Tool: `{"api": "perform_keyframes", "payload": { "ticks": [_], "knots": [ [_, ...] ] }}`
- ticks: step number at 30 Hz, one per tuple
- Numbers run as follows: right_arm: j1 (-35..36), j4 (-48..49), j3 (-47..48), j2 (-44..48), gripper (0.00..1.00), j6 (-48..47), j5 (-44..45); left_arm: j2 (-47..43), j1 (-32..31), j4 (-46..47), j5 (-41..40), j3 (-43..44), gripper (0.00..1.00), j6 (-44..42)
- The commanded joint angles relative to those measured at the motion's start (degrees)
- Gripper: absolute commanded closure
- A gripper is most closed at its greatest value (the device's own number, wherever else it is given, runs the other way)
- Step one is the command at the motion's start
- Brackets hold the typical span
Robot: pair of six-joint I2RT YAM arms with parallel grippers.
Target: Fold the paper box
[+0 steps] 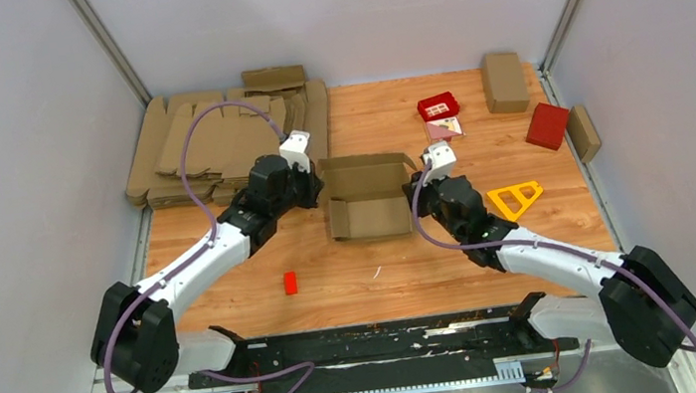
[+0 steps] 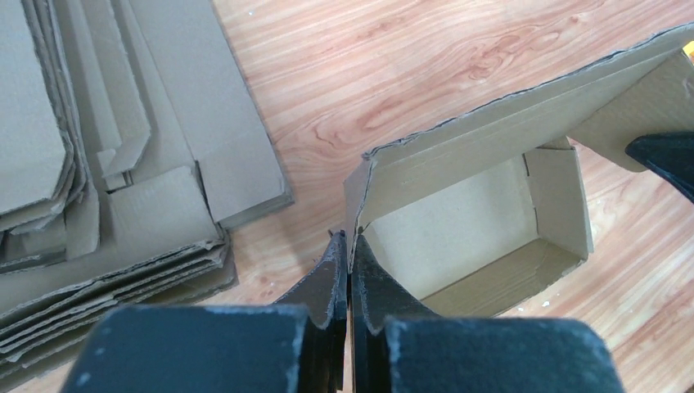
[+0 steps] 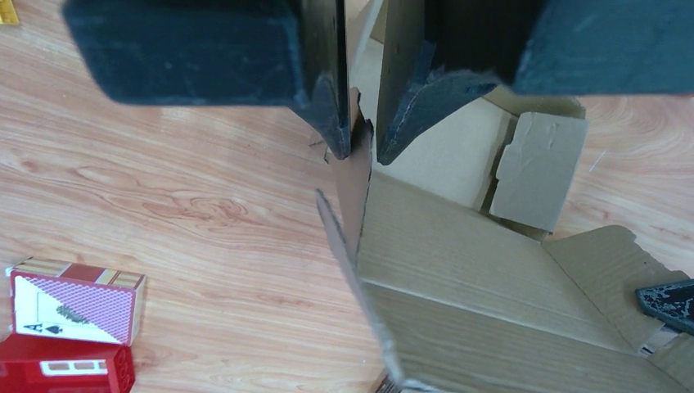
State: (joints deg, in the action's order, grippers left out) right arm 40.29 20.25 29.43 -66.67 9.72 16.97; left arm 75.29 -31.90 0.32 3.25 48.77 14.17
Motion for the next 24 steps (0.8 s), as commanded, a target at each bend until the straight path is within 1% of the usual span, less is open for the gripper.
{"api": "perform_keyframes", "payload": {
  "ticks": [1,3,8,11,13,19,24],
  "knots": [
    [-3.66,-2.32,1.67,2.48,0.81,3.98,-9.56,-2.36,-1.05,7.32,-1.74,-3.20,1.00,-2.38],
    [-4.41,-3.71,1.77,2.64,0.82,4.38,-11.24,-2.68,-1.66,9.74,-1.86,-4.80,1.00,-2.67],
    [-5.04,-4.63,1.45,2.77,0.90,4.48,-13.19,-2.56,-4.42,10.08,-4.85,-5.39,1.00,-4.06],
    [-5.05,-5.49,2.37,1.14,0.96,4.70,-13.42,-2.70,-5.24,10.74,-5.81,-6.09,1.00,-2.85],
    [-5.04,-5.65,2.92,-0.05,0.99,4.75,-14.44,-2.70,-5.85,10.53,-6.76,-6.19,1.00,-1.85],
    [-5.00,-6.15,2.65,-0.55,1.00,6.48,-15.22,-2.86,-7.96,11.53,-10.82,-8.06,1.00,2.33],
    [-5.05,-9.35,5.04,-0.29,1.00,12.44,-13.77,-2.78,-8.00,11.82,-10.87,-8.84,1.00,6.05]
  ]
}}
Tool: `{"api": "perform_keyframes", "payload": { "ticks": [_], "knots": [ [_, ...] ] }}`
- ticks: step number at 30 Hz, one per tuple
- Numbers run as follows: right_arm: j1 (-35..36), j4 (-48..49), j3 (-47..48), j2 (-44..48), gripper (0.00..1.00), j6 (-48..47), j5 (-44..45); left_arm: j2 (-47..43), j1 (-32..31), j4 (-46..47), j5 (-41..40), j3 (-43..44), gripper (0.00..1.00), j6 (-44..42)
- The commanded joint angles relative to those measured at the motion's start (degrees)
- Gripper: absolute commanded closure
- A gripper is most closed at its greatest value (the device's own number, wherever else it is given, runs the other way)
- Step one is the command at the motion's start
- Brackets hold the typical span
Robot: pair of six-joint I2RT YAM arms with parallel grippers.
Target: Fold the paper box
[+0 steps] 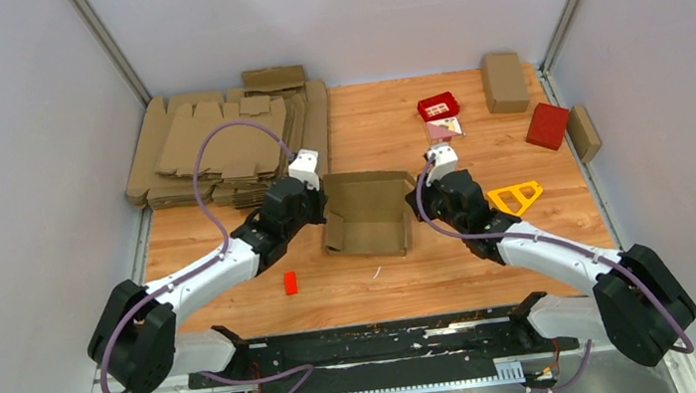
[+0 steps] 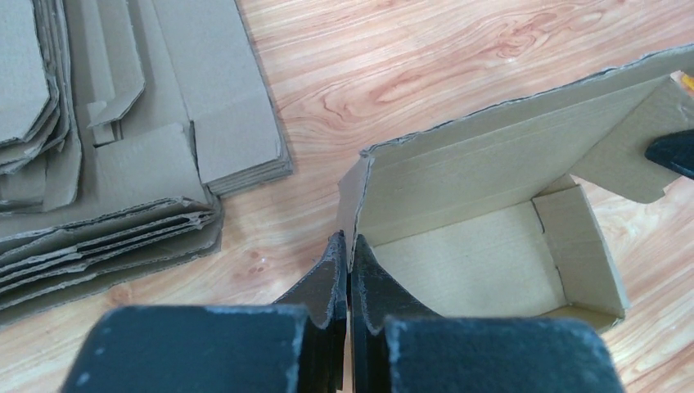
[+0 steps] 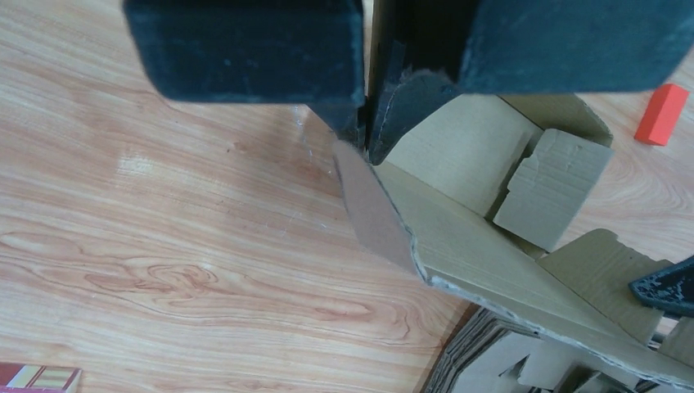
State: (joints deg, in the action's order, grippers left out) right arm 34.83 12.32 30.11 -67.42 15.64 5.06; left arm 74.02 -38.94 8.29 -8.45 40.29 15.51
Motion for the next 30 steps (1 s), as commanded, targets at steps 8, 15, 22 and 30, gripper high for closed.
{"api": "perform_keyframes", "payload": {
  "ticks": [8,15,22,30],
  "knots": [
    [6.52,1.47,5.23,-1.32,1.00,8.24,8.13,-2.96,-1.26,6.97,-0.24,-3.99,1.00,10.24],
    [10.68,9.28,-0.48,-0.45,1.00,9.56,20.88,-5.62,-2.18,11.33,-2.98,-8.91,1.00,13.24],
    [12.21,16.89,0.11,-4.60,1.00,6.02,25.95,-5.22,-3.78,18.17,-7.34,-10.05,1.00,11.49],
    [12.09,22.36,5.60,-12.52,1.00,2.46,29.55,1.31,-3.73,22.76,-11.80,-3.79,1.00,4.76]
  ]
}}
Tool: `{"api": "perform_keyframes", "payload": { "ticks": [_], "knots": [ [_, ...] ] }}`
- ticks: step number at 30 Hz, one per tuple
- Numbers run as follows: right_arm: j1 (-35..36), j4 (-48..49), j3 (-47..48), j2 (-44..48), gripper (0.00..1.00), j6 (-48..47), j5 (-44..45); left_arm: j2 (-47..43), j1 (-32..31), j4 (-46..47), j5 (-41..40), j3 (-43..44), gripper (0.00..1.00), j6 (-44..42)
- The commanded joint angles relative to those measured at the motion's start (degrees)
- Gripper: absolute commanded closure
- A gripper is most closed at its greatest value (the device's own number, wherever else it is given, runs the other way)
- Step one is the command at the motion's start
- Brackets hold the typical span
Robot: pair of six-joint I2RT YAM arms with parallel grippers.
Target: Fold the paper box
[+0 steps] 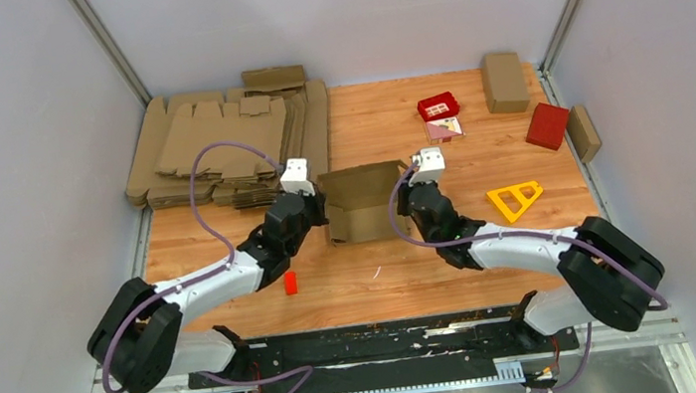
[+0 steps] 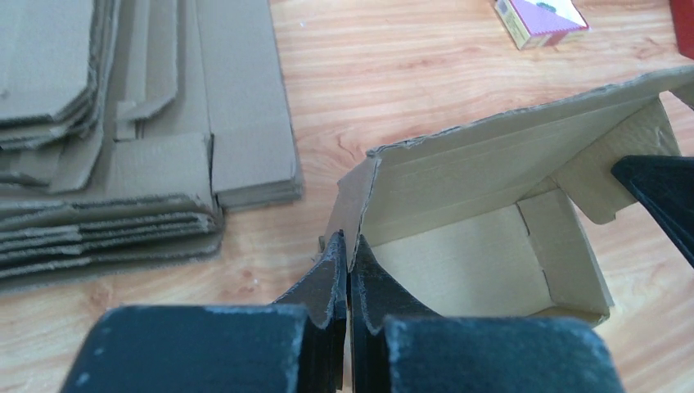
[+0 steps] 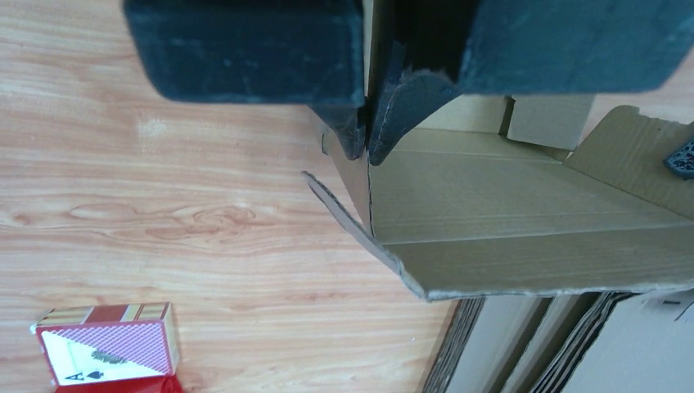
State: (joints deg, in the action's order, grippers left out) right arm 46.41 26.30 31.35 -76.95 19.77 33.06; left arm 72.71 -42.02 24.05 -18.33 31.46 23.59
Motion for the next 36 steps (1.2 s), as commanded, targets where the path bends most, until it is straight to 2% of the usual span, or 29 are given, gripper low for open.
{"api": "perform_keyframes", "payload": {
  "ticks": [1,7,9,12,17,27,32,36],
  "knots": [
    [0.38,9.26,4.76,-4.11,1.00,-2.14,2.14,3.58,-0.61,7.13,-2.46,6.08,1.00,-3.89],
    [-1.94,8.91,8.68,-9.45,0.99,-1.92,1.70,8.85,0.49,6.79,-2.56,11.80,1.00,-5.51],
    [-2.10,7.00,8.87,-9.66,0.95,-1.41,1.12,9.51,0.79,6.86,-1.65,11.85,1.00,-5.19],
    [-2.17,5.13,7.75,-8.80,0.89,-1.66,0.00,10.35,0.80,9.26,-1.19,9.71,1.00,-5.57],
    [-2.20,7.40,2.76,-5.82,0.89,-0.36,-0.45,10.44,0.80,13.61,-0.87,5.02,1.00,-3.68],
    [-2.17,4.55,-0.68,-3.40,0.88,-0.34,-3.67,11.04,0.32,20.67,2.19,-1.83,1.00,0.29],
    [-2.15,-1.63,-0.50,-0.75,0.88,-1.58,-4.06,10.93,-0.10,17.79,2.96,-1.24,1.00,0.28],
    [-2.15,-5.86,-0.41,1.05,0.87,-1.00,-5.17,10.53,-0.50,21.85,2.78,-4.61,1.00,-0.48]
  ]
}}
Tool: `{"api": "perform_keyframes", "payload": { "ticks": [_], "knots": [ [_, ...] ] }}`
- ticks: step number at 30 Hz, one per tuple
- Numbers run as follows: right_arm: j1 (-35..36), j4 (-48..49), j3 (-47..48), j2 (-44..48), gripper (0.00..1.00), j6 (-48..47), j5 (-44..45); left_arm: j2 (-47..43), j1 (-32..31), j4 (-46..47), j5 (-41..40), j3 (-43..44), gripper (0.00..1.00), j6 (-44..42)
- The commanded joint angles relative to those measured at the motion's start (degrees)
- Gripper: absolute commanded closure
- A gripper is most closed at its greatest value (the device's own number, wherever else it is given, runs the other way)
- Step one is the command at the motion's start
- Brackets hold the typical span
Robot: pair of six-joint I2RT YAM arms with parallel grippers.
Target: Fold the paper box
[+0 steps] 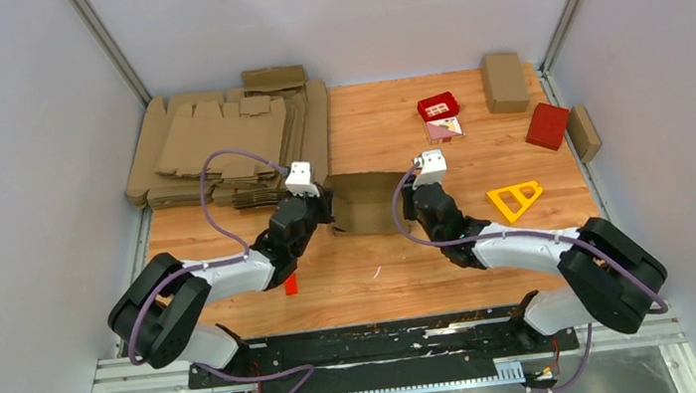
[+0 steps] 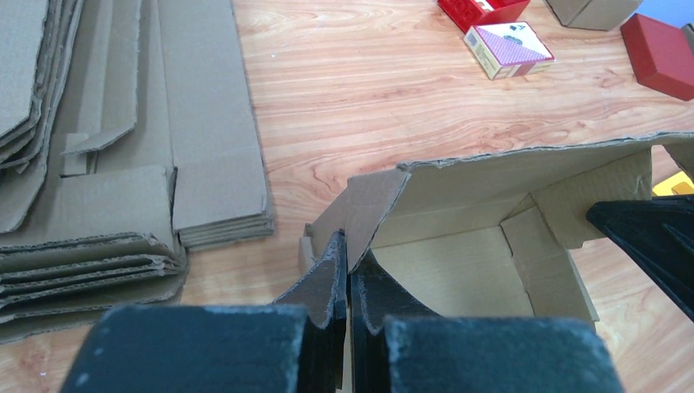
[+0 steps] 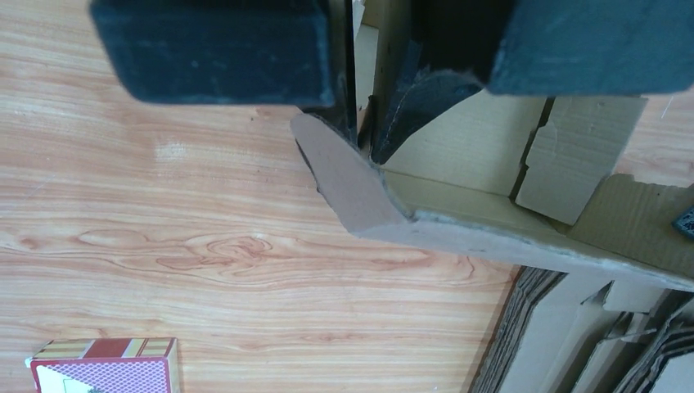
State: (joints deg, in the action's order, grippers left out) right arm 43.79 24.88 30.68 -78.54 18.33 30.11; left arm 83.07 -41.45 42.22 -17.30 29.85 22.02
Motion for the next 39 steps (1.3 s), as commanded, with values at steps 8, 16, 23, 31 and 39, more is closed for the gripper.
{"api": "perform_keyframes", "payload": {
  "ticks": [8,16,23,31,39],
  "knots": [
    [0.50,-7.25,-0.48,4.36,0.84,2.44,-4.35,0.90,-2.40,2.33,1.32,-4.30,1.00,0.92],
    [0.48,-9.02,-3.58,8.05,0.81,0.81,-7.52,-0.20,-3.08,-1.95,-1.29,-3.82,1.00,-0.72],
    [0.45,-14.82,-3.93,14.28,0.49,0.53,-9.49,-0.75,-3.77,-3.17,-3.29,-3.28,1.00,-3.06],
    [0.51,-21.23,-5.42,19.90,0.10,3.15,-16.52,-0.97,-4.84,-4.22,-5.10,-2.61,1.00,-4.59],
    [0.45,-26.71,-7.67,33.08,0.00,2.31,-27.44,-1.55,-5.04,-4.98,-5.47,-2.56,1.00,-4.76]
  ]
}}
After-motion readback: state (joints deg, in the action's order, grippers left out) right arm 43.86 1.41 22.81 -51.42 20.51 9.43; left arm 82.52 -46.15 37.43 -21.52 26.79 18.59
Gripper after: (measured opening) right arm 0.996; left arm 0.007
